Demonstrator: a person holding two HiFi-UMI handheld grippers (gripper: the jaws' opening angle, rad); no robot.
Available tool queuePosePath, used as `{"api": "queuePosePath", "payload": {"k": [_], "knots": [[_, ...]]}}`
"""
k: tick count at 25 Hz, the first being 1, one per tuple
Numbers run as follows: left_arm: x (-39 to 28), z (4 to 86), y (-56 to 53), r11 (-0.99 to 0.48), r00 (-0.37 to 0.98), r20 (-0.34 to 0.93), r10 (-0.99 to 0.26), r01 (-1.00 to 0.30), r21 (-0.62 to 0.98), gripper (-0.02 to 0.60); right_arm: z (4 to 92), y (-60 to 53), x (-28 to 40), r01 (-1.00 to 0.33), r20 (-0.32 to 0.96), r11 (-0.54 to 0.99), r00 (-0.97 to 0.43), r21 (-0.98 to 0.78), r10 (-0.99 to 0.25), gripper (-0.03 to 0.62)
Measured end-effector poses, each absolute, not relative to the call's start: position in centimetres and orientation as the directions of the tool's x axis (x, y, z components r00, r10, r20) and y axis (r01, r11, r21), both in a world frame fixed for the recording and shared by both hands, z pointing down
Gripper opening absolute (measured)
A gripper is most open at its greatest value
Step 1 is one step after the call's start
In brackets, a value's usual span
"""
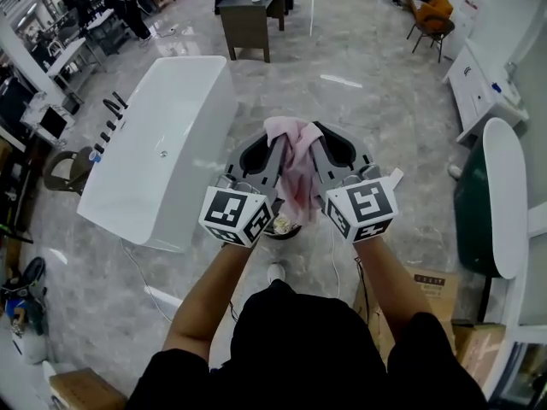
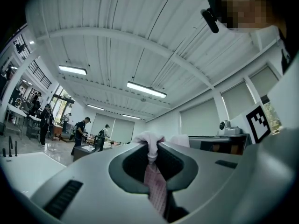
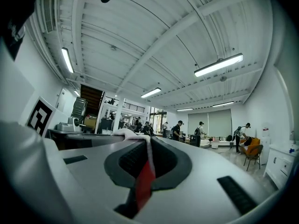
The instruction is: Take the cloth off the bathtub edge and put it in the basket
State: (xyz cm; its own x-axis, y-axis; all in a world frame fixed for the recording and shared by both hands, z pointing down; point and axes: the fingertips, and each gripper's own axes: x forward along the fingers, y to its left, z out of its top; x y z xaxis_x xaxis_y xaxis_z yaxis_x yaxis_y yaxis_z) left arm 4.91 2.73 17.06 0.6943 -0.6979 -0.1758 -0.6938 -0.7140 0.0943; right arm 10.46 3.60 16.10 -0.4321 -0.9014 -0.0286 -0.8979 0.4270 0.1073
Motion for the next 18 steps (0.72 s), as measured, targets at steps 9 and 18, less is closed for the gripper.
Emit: {"api": "queuePosePath", "payload": {"k": [9,18], "knots": [[2.3,19.4,-4.3,-0.74,0.724,-0.154,-0.672,-0.658,0.135,0.037,18.4,-3.6,7.8,-0.911,0.019,0.401,-0.401,0.099,-0.916,0.034],[-2.0,23.6,-8.4,-0.738,0.733,-0.118,-0.67,-0.641,0.209,0.037,22.8,-8.3,4.0,-0.905,0.095,0.414,-0.406,0.1,-0.909,0.034]]}}
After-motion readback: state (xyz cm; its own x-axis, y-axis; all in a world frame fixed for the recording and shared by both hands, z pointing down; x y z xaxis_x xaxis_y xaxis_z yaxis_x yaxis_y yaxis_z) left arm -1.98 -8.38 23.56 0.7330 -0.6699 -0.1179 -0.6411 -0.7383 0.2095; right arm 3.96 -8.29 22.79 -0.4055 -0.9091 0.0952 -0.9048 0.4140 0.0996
